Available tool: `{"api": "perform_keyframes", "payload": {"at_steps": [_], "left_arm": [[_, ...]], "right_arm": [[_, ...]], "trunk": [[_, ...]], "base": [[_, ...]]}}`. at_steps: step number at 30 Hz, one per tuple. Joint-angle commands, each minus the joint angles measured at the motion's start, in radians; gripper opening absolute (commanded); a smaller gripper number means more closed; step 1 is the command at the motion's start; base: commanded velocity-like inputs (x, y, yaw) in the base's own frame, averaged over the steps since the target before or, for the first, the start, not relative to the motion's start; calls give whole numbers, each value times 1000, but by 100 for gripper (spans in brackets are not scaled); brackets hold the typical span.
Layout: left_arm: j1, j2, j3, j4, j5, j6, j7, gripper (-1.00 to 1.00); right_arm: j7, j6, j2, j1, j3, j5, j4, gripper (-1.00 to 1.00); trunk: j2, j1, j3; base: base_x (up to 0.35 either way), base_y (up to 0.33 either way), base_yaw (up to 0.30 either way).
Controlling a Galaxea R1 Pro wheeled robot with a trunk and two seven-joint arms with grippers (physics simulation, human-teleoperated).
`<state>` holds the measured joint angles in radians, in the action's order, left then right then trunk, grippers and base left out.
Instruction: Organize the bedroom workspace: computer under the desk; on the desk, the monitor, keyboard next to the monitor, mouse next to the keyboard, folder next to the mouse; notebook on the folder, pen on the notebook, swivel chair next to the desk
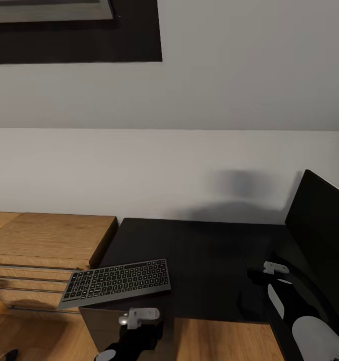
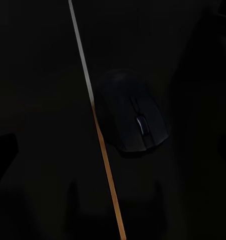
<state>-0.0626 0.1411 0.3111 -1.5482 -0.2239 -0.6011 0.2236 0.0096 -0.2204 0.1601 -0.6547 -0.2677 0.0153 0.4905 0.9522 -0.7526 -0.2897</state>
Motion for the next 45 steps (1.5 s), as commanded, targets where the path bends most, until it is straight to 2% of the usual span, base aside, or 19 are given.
{"api": "perform_keyframes", "payload": {"at_steps": [1,5,14,29,33,38,45], "left_arm": [[0,0,3,-13,-12,-5,9,100],[-1,-1,8,-43,-17,-9,9,100],[-1,-10,-4,-51,-17,-8,10,100],[-1,-11,0,-65,-17,-7,10,100],[-1,-11,4,-70,-17,-7,10,100],[0,-9,6,-70,-17,-8,10,100],[-1,-8,8,-70,-18,-8,10,100]], "right_arm": [[1,-6,0,0,-3,2,2,100],[2,-3,0,0,-3,2,3,100],[4,1,1,0,0,3,5,100],[6,-1,2,0,1,4,2,100],[5,-17,2,0,1,15,-3,100],[3,-82,12,0,1,24,-9,100],[2,-98,20,0,0,24,-10,100]], "trunk": [[1,0,-1],[1,0,-1],[1,0,-1],[1,0,-1],[1,0,-1],[1,0,-1],[1,0,-1]], "base": [[61,0,0],[182,0,0],[264,0,0],[22,0,0],[0,0,0],[0,0,0],[0,0,0]]}}
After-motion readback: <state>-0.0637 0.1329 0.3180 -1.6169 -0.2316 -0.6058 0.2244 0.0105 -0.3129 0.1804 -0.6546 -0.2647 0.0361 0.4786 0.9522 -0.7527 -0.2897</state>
